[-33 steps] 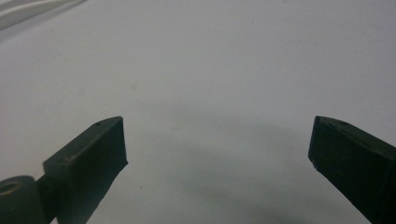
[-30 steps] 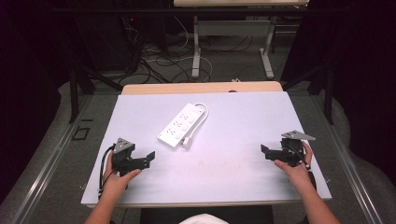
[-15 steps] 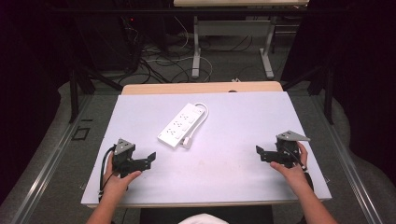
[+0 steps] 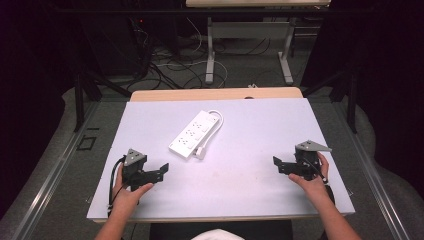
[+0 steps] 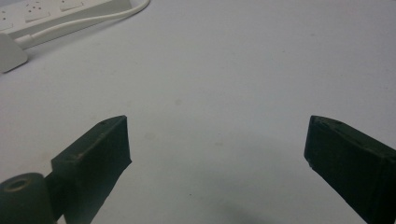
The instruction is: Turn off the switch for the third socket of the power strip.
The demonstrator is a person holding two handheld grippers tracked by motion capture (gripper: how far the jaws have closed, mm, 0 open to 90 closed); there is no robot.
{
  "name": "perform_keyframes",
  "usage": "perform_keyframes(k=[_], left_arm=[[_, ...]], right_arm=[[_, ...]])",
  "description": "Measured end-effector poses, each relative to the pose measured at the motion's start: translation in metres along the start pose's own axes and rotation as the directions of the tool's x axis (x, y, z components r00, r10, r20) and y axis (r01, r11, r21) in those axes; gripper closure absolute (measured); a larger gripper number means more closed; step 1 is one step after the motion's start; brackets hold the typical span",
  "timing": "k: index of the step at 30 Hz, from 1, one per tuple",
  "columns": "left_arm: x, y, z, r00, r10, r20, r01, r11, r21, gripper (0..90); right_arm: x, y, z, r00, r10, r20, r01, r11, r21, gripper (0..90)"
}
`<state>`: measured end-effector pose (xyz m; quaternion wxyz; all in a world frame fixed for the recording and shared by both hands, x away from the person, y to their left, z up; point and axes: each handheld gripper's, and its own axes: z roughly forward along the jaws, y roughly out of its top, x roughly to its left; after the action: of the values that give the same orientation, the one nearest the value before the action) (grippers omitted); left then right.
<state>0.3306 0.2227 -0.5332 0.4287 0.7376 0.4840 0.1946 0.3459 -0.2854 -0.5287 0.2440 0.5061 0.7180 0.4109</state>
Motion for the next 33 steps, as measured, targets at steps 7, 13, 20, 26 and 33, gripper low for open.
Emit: perform_keyframes(k=[7, 13, 20, 26, 33], left_arm=[[-0.010, 0.001, 0.001, 0.9996, -0.005, 0.026, 0.005, 1.0000, -0.003, 9.0], [-0.018, 0.001, 0.004, 0.9992, 0.002, 0.040, -0.002, 1.0000, 0.001, 8.9], [-0.028, 0.004, 0.007, 0.9987, 0.024, 0.046, -0.025, 0.9996, 0.014, 8.9], [-0.035, 0.009, 0.009, 0.9974, 0.051, 0.050, -0.052, 0.9986, 0.014, 9.1], [-0.042, 0.015, 0.013, 0.9964, 0.067, 0.052, -0.067, 0.9976, 0.014, 12.8]], right_arm=[[0.000, -0.001, 0.001, 0.9999, -0.007, -0.010, 0.007, 1.000, 0.002, 6.3], [0.001, -0.001, 0.001, 0.9999, -0.004, -0.013, 0.004, 1.000, 0.007, 6.4], [0.002, -0.001, 0.001, 0.9998, -0.002, -0.018, 0.002, 1.000, 0.009, 6.4], [0.002, -0.001, 0.001, 0.9998, 0.001, -0.019, -0.001, 1.000, 0.009, 6.4], [0.002, -0.001, 0.002, 0.9998, 0.002, -0.018, -0.002, 1.000, 0.007, 6.5]])
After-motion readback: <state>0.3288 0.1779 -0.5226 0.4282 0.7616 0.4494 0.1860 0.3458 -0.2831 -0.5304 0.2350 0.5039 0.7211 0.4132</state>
